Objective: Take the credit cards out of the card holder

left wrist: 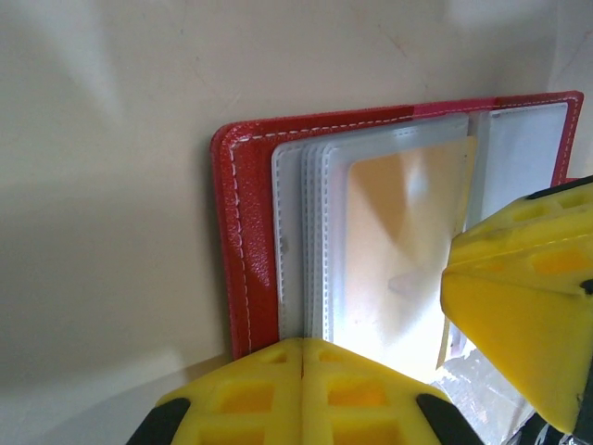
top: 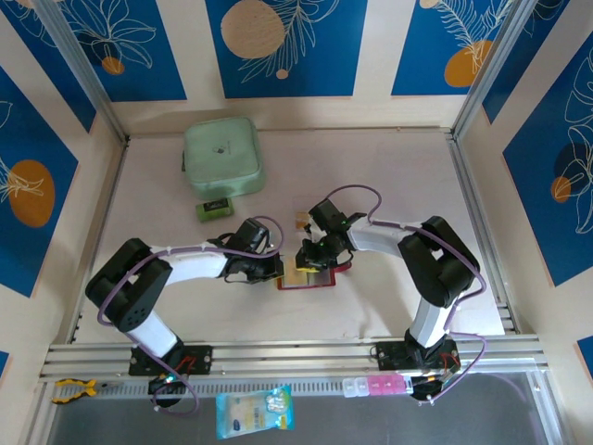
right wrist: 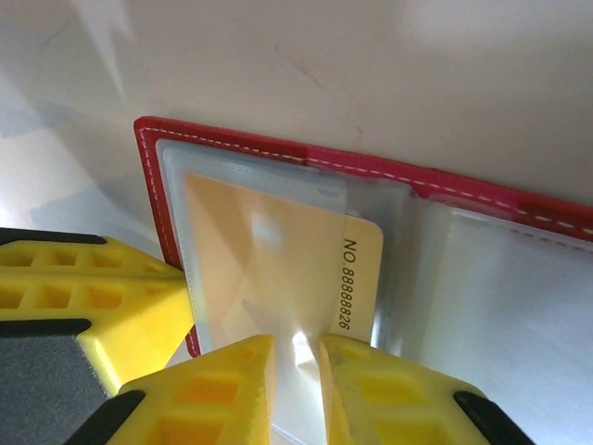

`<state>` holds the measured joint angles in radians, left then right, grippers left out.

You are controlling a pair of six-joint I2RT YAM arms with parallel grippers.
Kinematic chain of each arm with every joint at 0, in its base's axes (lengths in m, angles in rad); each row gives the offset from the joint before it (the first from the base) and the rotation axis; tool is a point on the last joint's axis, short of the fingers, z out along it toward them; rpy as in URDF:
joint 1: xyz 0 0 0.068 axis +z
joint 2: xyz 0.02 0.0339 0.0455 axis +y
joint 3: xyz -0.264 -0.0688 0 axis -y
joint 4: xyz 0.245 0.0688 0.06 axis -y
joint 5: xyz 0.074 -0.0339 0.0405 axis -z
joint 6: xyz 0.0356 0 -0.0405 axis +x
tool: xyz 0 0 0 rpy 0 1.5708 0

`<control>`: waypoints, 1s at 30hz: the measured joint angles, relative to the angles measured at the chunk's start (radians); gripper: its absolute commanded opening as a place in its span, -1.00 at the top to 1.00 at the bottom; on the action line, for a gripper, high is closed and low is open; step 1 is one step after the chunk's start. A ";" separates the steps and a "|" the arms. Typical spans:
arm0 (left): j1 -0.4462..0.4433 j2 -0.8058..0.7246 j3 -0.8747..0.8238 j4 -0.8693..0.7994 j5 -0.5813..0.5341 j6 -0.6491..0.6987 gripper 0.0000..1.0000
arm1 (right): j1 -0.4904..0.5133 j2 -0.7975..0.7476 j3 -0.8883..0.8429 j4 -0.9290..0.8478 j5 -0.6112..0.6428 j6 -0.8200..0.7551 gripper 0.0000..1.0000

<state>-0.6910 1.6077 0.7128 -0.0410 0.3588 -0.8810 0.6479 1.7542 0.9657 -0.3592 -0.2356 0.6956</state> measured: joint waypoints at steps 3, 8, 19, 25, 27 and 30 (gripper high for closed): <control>0.000 0.003 0.000 0.002 0.000 0.000 0.95 | 0.000 -0.005 0.002 -0.014 0.015 -0.009 0.57; 0.001 0.005 0.000 0.004 0.003 0.000 0.95 | 0.000 -0.008 0.003 -0.029 0.027 -0.016 0.58; 0.006 0.003 0.000 -0.013 0.003 0.018 0.95 | -0.001 -0.029 0.005 -0.068 0.055 -0.023 0.57; 0.012 -0.019 0.011 -0.082 -0.019 0.043 0.94 | -0.011 -0.084 0.005 -0.073 0.054 -0.022 0.57; 0.013 -0.025 0.023 -0.111 -0.027 0.051 0.94 | -0.021 -0.100 0.003 -0.066 0.048 -0.022 0.57; 0.013 -0.032 0.048 -0.139 -0.028 0.054 0.94 | -0.036 -0.111 -0.010 -0.045 0.037 -0.015 0.57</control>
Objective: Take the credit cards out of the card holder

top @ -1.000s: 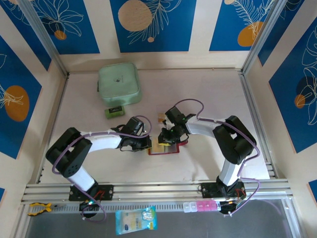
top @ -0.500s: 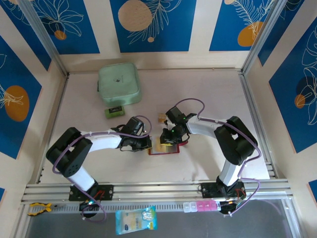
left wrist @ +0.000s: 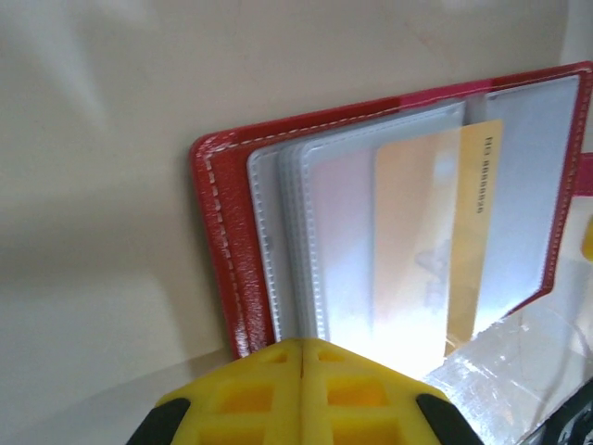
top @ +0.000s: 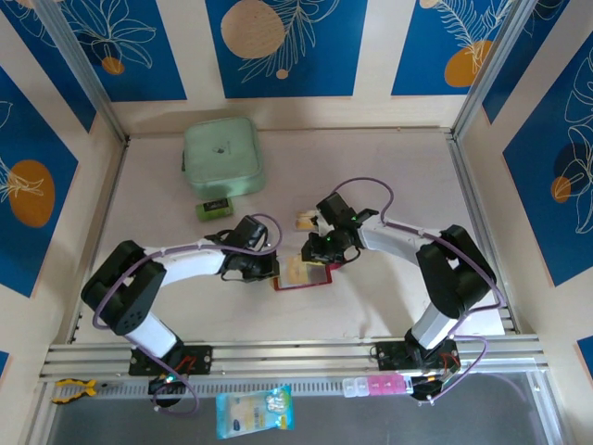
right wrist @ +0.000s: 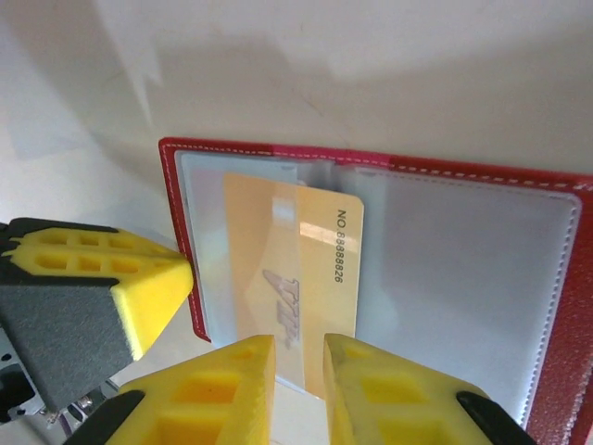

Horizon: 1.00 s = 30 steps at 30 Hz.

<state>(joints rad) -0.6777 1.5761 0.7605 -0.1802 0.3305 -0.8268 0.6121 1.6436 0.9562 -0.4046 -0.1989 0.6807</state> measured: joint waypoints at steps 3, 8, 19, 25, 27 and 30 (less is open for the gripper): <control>-0.001 -0.005 0.028 -0.019 0.000 0.005 0.95 | -0.011 0.000 -0.024 0.018 -0.021 0.006 0.56; -0.014 -0.008 0.058 -0.023 0.001 0.007 0.94 | -0.020 0.000 -0.039 0.032 -0.041 0.011 0.57; -0.034 0.039 0.045 0.019 0.009 -0.005 0.96 | -0.026 0.016 -0.087 0.057 -0.045 0.029 0.57; -0.034 0.055 0.032 0.039 0.011 -0.005 0.97 | -0.027 0.017 -0.110 0.058 -0.045 0.042 0.56; -0.034 0.055 0.032 0.038 0.008 -0.002 0.97 | -0.027 0.017 -0.110 0.059 -0.045 0.045 0.56; -0.034 0.055 0.032 0.037 0.004 -0.001 0.96 | -0.027 0.016 -0.110 0.060 -0.045 0.046 0.55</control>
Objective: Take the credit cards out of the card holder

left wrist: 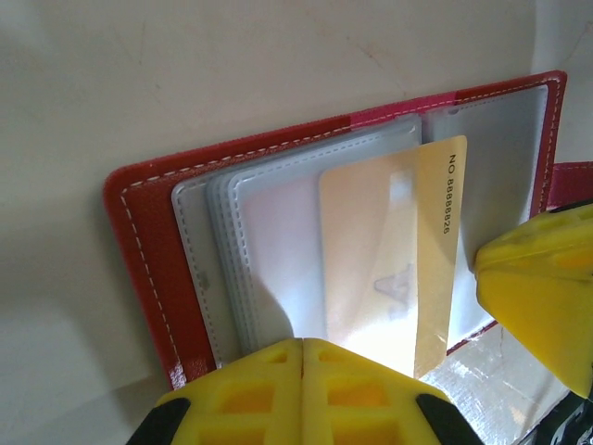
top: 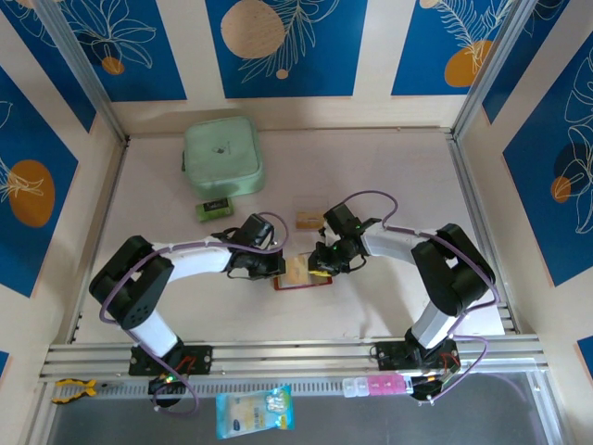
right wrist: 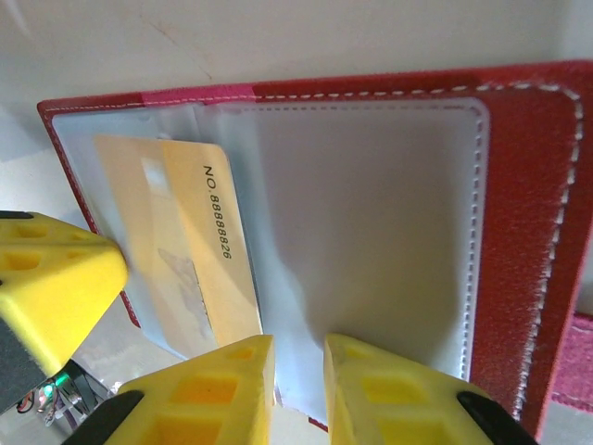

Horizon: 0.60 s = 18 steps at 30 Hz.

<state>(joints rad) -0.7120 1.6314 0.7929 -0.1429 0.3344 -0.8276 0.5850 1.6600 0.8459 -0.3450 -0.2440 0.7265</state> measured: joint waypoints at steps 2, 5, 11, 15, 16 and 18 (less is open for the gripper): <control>0.000 0.000 0.002 -0.003 -0.004 0.000 0.96 | -0.001 -0.001 0.000 0.001 -0.005 0.000 0.51; 0.000 -0.001 0.005 -0.008 -0.005 0.000 0.95 | -0.006 -0.001 0.000 0.013 -0.027 0.000 0.45; -0.001 -0.006 0.007 -0.018 -0.006 -0.001 0.95 | -0.011 -0.001 0.003 0.043 -0.058 -0.005 0.43; -0.007 -0.006 0.006 -0.015 -0.004 -0.002 0.96 | -0.011 -0.001 0.013 0.047 -0.072 -0.012 0.43; -0.009 -0.006 0.006 -0.013 -0.002 -0.004 0.96 | -0.011 -0.001 0.016 0.049 -0.075 -0.012 0.43; -0.013 -0.006 0.006 -0.007 -0.002 -0.004 0.96 | -0.011 -0.001 0.019 0.055 -0.079 -0.012 0.44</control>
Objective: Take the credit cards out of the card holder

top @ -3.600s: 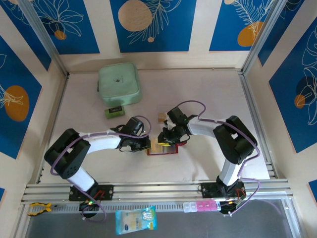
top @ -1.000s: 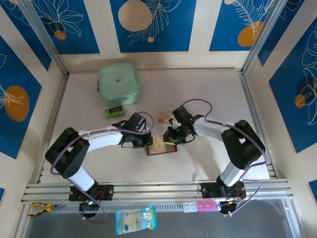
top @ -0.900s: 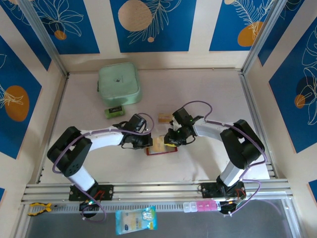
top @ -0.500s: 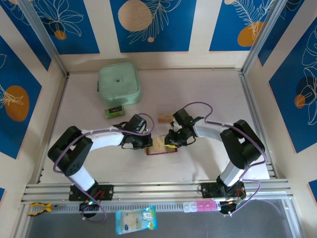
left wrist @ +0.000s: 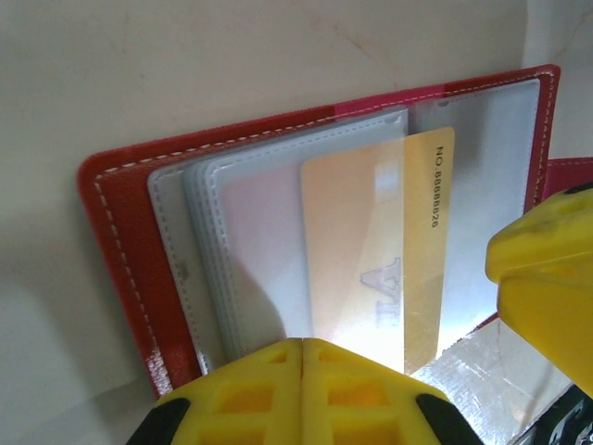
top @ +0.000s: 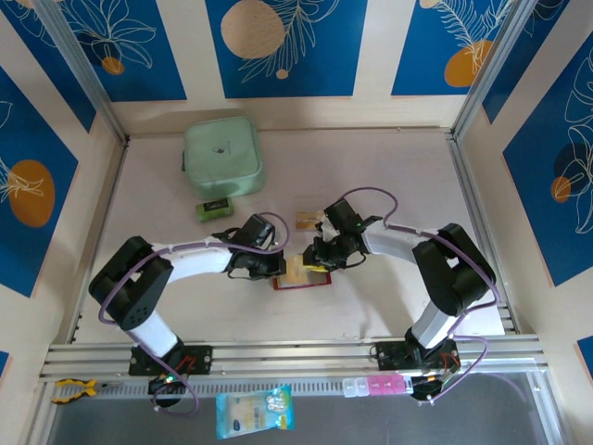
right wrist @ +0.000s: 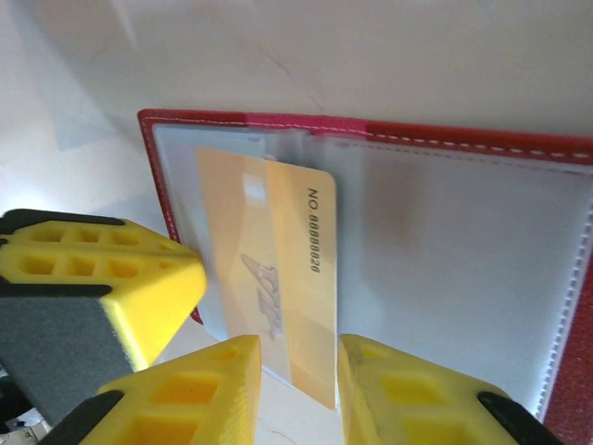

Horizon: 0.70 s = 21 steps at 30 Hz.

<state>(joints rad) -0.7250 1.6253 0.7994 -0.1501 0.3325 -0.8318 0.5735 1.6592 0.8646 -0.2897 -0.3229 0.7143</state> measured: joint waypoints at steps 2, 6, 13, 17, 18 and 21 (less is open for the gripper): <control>-0.002 0.000 0.000 0.005 0.000 0.000 0.97 | 0.000 0.002 0.002 0.006 -0.001 0.000 0.46; -0.002 0.003 0.000 0.012 0.000 0.000 0.97 | 0.000 0.018 0.005 0.015 -0.005 -0.002 0.46; -0.002 0.008 0.000 0.010 -0.001 0.000 0.98 | -0.002 0.051 0.005 0.024 -0.022 -0.004 0.46; -0.002 0.009 0.000 0.010 -0.001 0.000 0.99 | -0.004 0.055 0.005 0.041 -0.035 -0.004 0.47; -0.002 0.011 0.000 0.011 -0.001 0.000 0.99 | -0.004 0.056 0.005 0.043 -0.037 -0.004 0.47; -0.002 0.013 0.000 0.012 0.000 0.000 0.98 | -0.004 0.067 0.005 0.048 -0.045 -0.005 0.47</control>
<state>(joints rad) -0.7273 1.6386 0.7990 -0.1383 0.3321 -0.8318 0.5697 1.7264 0.8692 -0.2420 -0.3679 0.7094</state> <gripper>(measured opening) 0.060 0.267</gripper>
